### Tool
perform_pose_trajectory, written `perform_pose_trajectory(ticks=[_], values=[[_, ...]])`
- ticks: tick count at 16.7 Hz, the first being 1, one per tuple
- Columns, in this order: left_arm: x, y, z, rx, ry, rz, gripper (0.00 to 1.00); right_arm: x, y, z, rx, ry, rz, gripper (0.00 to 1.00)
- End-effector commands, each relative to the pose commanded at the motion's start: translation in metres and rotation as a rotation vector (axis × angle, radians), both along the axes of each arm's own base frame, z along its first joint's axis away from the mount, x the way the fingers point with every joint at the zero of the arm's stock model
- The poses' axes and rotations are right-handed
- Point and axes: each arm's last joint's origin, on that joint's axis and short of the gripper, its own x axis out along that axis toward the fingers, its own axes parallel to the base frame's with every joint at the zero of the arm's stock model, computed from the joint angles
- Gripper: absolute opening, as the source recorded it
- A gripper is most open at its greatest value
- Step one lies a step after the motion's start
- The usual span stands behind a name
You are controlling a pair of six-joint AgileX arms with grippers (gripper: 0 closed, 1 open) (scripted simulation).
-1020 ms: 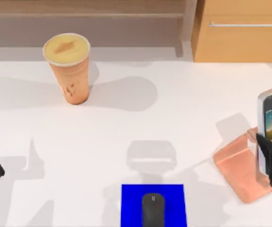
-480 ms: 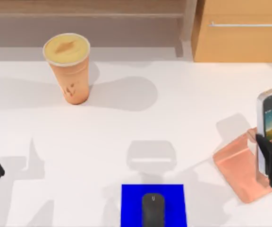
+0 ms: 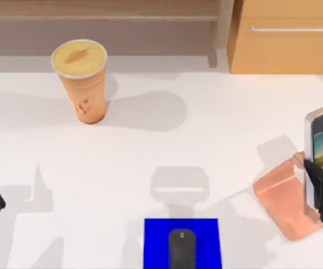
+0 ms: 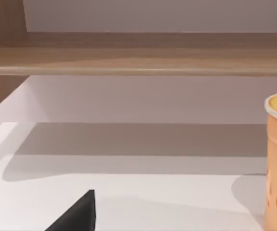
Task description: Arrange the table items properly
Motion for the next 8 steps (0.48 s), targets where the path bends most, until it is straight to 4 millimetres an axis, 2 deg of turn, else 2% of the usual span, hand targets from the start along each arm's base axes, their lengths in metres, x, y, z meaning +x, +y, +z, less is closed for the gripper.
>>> perform_pose_trajectory(ticks=[1,2,8], values=[[0.0,0.0,0.0,0.0,0.0,0.0,1.0,0.0,0.0,0.0,0.0,0.0,0.0,0.98],[0.0,0.0,0.0,0.0,0.0,0.0,1.0,0.0,0.0,0.0,0.0,0.0,0.0,1.0],[0.0,0.0,0.0,0.0,0.0,0.0,1.0,0.0,0.0,0.0,0.0,0.0,0.0,1.0]])
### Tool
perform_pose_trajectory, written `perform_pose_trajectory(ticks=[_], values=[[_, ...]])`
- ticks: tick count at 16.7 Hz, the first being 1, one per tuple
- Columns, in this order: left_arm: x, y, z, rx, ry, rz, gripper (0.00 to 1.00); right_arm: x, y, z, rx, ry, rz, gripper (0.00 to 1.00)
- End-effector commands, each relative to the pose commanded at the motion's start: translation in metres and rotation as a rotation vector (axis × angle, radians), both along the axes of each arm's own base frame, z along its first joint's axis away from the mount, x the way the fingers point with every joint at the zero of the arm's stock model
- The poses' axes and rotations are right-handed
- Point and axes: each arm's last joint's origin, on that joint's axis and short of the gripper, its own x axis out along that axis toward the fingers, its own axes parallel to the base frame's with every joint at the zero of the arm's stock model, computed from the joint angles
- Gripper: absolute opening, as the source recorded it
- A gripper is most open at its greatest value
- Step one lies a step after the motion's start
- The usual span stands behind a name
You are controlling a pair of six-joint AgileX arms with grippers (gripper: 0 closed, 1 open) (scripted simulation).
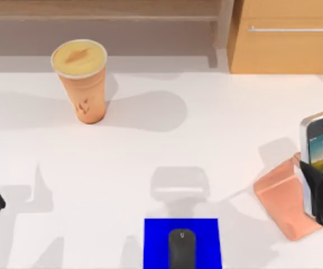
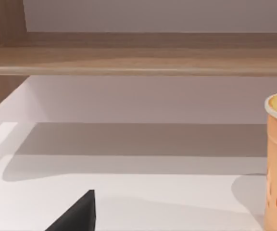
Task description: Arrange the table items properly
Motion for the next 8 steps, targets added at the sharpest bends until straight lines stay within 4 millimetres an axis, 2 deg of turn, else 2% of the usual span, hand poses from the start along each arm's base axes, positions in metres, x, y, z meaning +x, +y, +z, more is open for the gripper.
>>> perform_pose_trajectory(ticks=[8], values=[[0.0,0.0,0.0,0.0,0.0,0.0,1.0,-0.012,0.001,0.001,0.0,0.0,-0.001,1.0]])
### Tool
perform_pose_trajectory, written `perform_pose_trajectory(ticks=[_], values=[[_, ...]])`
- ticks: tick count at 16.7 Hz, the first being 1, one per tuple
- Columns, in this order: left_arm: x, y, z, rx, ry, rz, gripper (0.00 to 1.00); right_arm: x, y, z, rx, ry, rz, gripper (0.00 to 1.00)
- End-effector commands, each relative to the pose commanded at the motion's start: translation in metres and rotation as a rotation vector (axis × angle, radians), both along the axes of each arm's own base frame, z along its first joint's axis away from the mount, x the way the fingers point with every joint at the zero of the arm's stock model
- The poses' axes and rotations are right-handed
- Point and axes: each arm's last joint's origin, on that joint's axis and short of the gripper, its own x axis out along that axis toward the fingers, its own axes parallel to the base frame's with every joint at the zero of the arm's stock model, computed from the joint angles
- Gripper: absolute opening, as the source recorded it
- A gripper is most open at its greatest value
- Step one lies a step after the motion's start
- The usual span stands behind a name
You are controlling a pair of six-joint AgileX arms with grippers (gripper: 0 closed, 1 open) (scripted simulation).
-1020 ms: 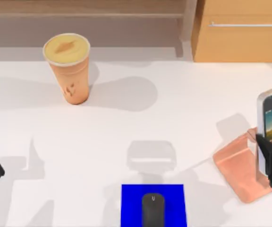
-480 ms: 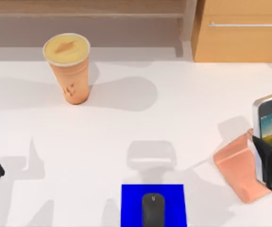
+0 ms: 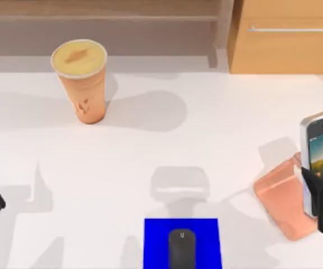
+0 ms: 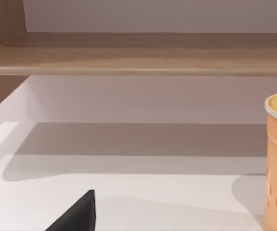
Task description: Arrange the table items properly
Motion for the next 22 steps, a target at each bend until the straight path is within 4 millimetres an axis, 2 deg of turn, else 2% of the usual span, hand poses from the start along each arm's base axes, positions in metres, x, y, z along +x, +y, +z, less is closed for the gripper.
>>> perform_pose_trajectory(ticks=[8,13,22], values=[[0.0,0.0,0.0,0.0,0.0,0.0,1.0,-0.018,0.0,-0.001,0.0,0.0,0.001,1.0],[0.0,0.0,0.0,0.0,0.0,0.0,1.0,-0.018,-0.001,0.001,0.002,-0.004,-0.003,1.0],[0.0,0.0,0.0,0.0,0.0,0.0,1.0,-0.021,-0.03,-0.015,0.075,-0.188,-0.196,1.0]])
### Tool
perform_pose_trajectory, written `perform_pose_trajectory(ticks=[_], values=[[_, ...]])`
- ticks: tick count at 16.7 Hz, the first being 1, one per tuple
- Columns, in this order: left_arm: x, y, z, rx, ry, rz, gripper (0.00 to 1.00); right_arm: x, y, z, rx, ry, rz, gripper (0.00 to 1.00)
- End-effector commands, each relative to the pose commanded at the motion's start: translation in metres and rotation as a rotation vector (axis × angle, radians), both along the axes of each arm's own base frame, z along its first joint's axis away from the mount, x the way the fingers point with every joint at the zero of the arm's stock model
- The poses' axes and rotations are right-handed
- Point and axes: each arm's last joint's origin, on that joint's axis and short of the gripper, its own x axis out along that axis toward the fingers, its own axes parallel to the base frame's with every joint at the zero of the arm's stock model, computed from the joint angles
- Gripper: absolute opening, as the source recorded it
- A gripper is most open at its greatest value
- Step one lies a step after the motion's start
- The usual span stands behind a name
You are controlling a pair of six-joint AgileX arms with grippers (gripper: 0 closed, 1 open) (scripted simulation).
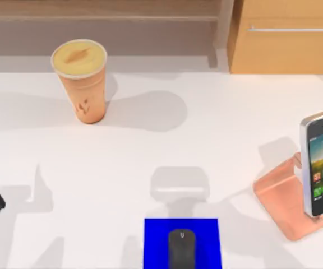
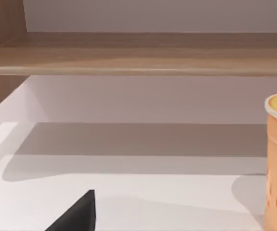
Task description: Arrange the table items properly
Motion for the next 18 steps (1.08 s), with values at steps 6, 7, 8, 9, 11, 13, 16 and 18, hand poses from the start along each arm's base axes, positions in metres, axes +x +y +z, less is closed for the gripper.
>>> perform_pose_trajectory(ticks=[6,7,8,9,11,13,16,18], values=[[0.0,0.0,0.0,0.0,0.0,0.0,1.0,-0.003,-0.018,-0.012,0.024,-0.143,-0.136,1.0],[0.0,0.0,0.0,0.0,0.0,0.0,1.0,-0.004,-0.022,-0.014,0.026,-0.178,-0.172,1.0],[0.0,0.0,0.0,0.0,0.0,0.0,1.0,-0.005,-0.026,-0.017,0.027,-0.208,-0.201,1.0],[0.0,0.0,0.0,0.0,0.0,0.0,1.0,-0.005,-0.028,-0.02,0.027,-0.229,-0.22,1.0],[0.0,0.0,0.0,0.0,0.0,0.0,1.0,-0.005,-0.029,-0.022,0.026,-0.242,-0.23,1.0],[0.0,0.0,0.0,0.0,0.0,0.0,1.0,-0.005,-0.029,-0.022,0.026,-0.242,-0.23,1.0],[0.001,0.0,0.0,0.0,0.002,-0.001,1.0,-0.005,-0.029,-0.022,0.026,-0.242,-0.23,1.0],[0.004,-0.003,-0.001,-0.001,0.017,-0.011,1.0,-0.005,-0.029,-0.022,0.026,-0.242,-0.23,1.0]])
